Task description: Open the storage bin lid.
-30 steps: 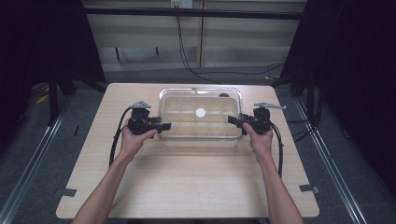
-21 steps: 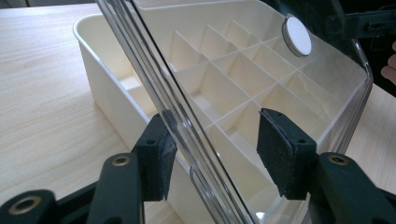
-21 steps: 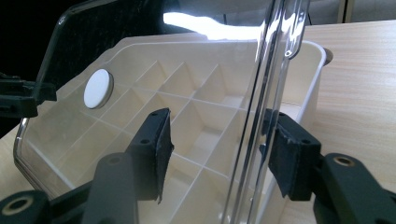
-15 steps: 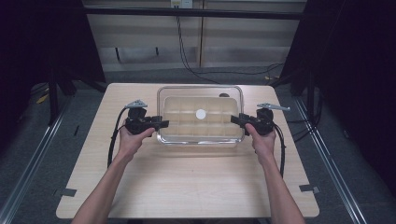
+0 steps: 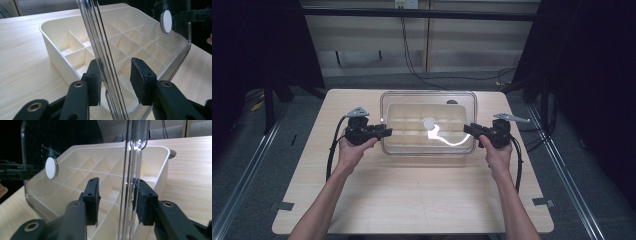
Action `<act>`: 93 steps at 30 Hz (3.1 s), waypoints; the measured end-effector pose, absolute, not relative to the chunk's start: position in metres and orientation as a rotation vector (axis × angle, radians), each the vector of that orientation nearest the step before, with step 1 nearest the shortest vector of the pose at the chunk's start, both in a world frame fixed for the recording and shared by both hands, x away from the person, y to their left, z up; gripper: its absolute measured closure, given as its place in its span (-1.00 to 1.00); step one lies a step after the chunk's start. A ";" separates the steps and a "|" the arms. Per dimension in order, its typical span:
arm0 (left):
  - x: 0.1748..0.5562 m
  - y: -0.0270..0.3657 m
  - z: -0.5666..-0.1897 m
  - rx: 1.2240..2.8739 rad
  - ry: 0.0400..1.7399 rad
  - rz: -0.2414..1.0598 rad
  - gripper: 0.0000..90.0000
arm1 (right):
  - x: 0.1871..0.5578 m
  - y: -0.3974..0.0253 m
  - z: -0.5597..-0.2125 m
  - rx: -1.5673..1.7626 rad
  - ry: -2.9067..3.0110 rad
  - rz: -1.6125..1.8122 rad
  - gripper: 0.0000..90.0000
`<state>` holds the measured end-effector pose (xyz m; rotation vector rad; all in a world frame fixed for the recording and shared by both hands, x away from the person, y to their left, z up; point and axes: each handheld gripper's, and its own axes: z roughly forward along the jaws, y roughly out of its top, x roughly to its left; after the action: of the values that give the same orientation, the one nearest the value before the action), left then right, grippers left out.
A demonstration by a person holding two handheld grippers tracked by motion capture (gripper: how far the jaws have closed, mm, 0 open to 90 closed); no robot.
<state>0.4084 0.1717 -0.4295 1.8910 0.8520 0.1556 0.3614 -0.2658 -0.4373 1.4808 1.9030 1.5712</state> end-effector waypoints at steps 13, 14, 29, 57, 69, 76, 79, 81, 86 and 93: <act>0.401 0.173 -0.426 1.875 0.857 0.160 0.50 | 0.353 -0.268 -0.437 1.477 1.911 1.590 0.40; 0.400 0.174 -0.425 1.873 0.855 0.163 0.51 | 0.352 -0.268 -0.437 1.477 1.910 1.589 0.40; 0.394 0.178 -0.420 1.857 0.834 0.159 0.54 | 0.345 -0.267 -0.435 1.461 1.917 1.593 0.41; 0.384 0.185 -0.410 1.864 0.815 0.193 0.52 | 0.333 -0.261 -0.415 1.385 1.944 1.594 0.45; 0.370 0.183 -0.403 1.886 0.783 0.193 0.51 | 0.312 -0.264 -0.408 1.393 1.954 1.599 0.48; 0.364 0.189 -0.404 1.913 0.781 0.183 0.50 | 0.304 -0.261 -0.407 1.394 1.978 1.617 0.52; 0.359 0.190 -0.404 1.923 0.778 0.190 0.49 | 0.298 -0.260 -0.407 1.390 1.990 1.612 0.52; 0.356 0.190 -0.404 1.926 0.780 0.194 0.50 | 0.296 -0.259 -0.407 1.386 2.001 1.603 0.52; 0.352 0.191 -0.405 1.939 0.780 0.189 0.50 | 0.291 -0.257 -0.406 1.376 2.009 1.595 0.52; 0.344 0.192 -0.408 1.956 0.785 0.198 0.50 | 0.289 -0.256 -0.406 1.360 2.057 1.562 0.52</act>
<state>0.3444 0.1925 -0.4084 1.9555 0.7849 0.1976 0.2893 -0.2560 -0.4061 1.3595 2.0567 1.5615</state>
